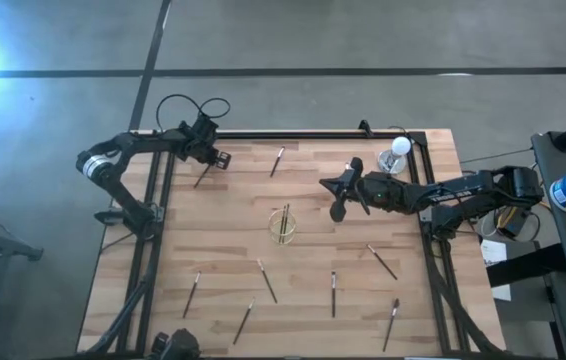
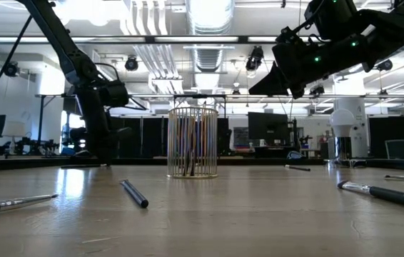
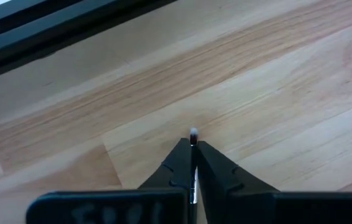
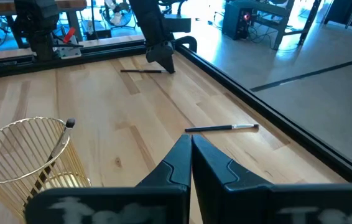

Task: Pick & Place Makeup Brushes
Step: Put the eyeshadow brush into the gold makeup brush holder

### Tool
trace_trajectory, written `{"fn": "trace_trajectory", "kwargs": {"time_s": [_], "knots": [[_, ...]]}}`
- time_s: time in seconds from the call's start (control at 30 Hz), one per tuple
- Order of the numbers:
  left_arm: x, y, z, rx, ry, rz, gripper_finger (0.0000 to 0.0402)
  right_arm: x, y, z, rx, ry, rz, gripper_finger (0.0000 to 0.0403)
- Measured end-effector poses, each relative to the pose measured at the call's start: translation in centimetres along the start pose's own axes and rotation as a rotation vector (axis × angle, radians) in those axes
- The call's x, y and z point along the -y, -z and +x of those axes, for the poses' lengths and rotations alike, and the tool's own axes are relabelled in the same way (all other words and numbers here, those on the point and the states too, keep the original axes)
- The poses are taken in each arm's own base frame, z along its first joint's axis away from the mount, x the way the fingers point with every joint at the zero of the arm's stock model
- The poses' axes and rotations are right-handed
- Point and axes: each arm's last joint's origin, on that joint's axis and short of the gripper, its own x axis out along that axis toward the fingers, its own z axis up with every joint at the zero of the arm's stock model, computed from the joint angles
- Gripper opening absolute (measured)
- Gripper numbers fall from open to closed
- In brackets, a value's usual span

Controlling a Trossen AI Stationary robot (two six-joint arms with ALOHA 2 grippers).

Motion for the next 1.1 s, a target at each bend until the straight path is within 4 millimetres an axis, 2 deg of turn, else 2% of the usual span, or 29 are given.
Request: {"fn": "trace_trajectory", "kwargs": {"time_s": [0.4, 0.63, 0.87, 1.1], "knots": [[0.1, 0.2, 0.0, -0.027, 0.005, 0.002, 0.0047, 0.0, 0.0, 0.0, 0.000, 0.000, 0.000, 0.0008], [0.0, 0.3, 0.0, -0.031, 0.001, 0.004, 0.0009, 0.0, 0.0, 0.0, 0.000, 0.000, 0.000, 0.0008], [0.1, 0.2, -0.3, 0.003, -0.042, 0.008, 0.0004, 0.0, 0.0, 0.0, 0.000, -0.001, 0.003, 0.0008], [0.8, -0.2, -2.5, 0.097, -0.033, 0.016, 0.0002, 0.0, 0.0, 0.0, 0.000, -0.001, 0.008, 0.0008]]}}
